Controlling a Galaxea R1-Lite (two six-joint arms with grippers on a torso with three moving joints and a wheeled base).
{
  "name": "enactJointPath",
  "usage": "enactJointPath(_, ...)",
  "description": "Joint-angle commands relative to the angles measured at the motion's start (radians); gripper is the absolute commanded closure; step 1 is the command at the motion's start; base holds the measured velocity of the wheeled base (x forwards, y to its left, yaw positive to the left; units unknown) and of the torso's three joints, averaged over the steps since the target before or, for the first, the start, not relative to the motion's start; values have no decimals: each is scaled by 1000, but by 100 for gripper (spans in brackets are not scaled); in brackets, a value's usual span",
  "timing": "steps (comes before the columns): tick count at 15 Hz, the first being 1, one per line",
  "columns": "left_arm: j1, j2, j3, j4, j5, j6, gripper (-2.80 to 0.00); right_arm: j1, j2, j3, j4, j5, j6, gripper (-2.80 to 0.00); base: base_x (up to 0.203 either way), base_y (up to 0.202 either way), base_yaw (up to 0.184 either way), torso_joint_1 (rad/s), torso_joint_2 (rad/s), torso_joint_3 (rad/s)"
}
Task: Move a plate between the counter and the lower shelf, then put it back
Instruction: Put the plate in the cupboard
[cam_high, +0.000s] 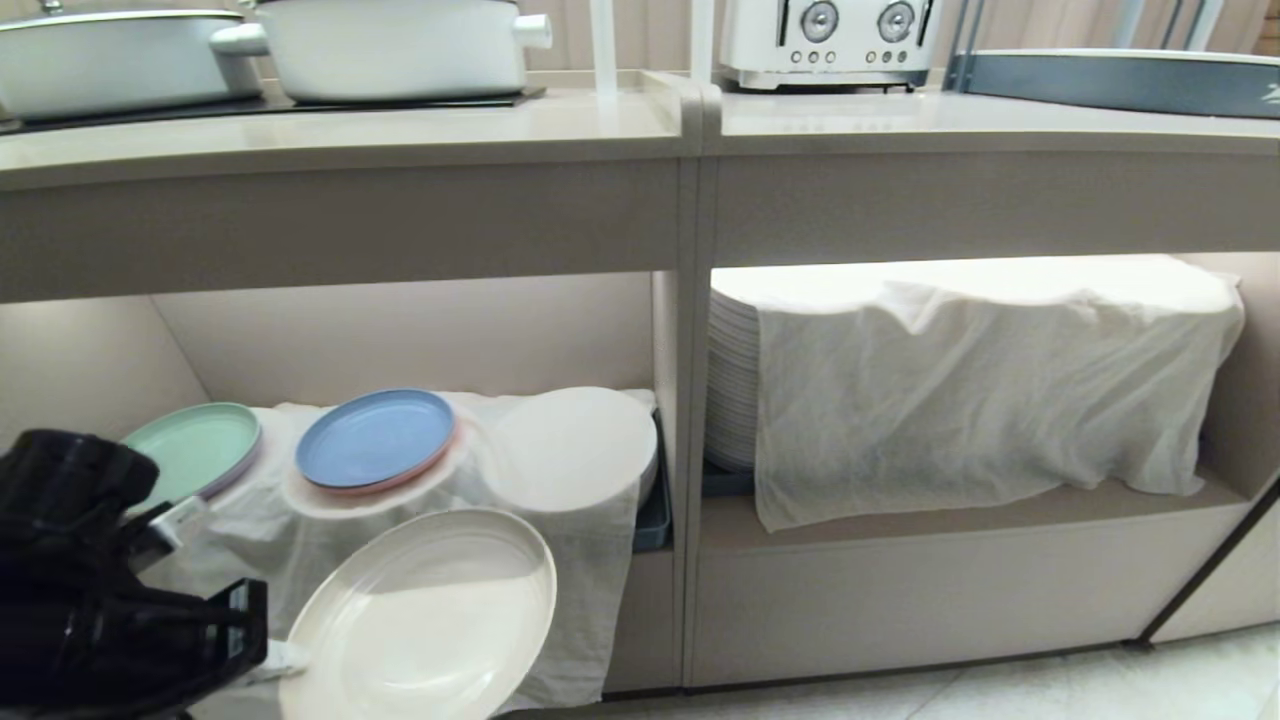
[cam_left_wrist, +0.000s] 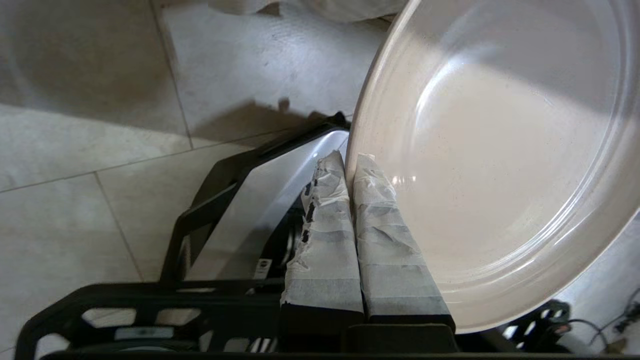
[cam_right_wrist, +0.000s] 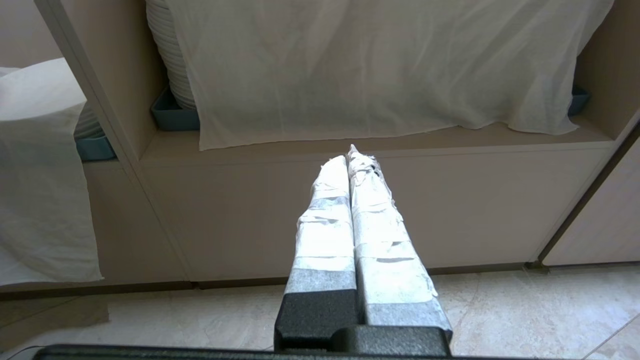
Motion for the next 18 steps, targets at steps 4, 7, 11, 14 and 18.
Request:
enactJointPath(4,-130,260,-128,-115,40,-214,0,0,0,0,0,0,0,0,0,0,0,0,0,0)
enactJointPath(7,-210,367,-216,-178,91,-378,0,0,0,0,0,0,0,0,0,0,0,0,0,0)
enactJointPath(11,-274,474,-320,-196,153,-515,0,0,0,0,0,0,0,0,0,0,0,0,0,0)
enactJointPath(14,-285,547,-371,-196,214,-524,0,0,0,0,0,0,0,0,0,0,0,0,0,0)
enactJointPath(18,-288,638,-476,-196,264,-580,0,0,0,0,0,0,0,0,0,0,0,0,0,0)
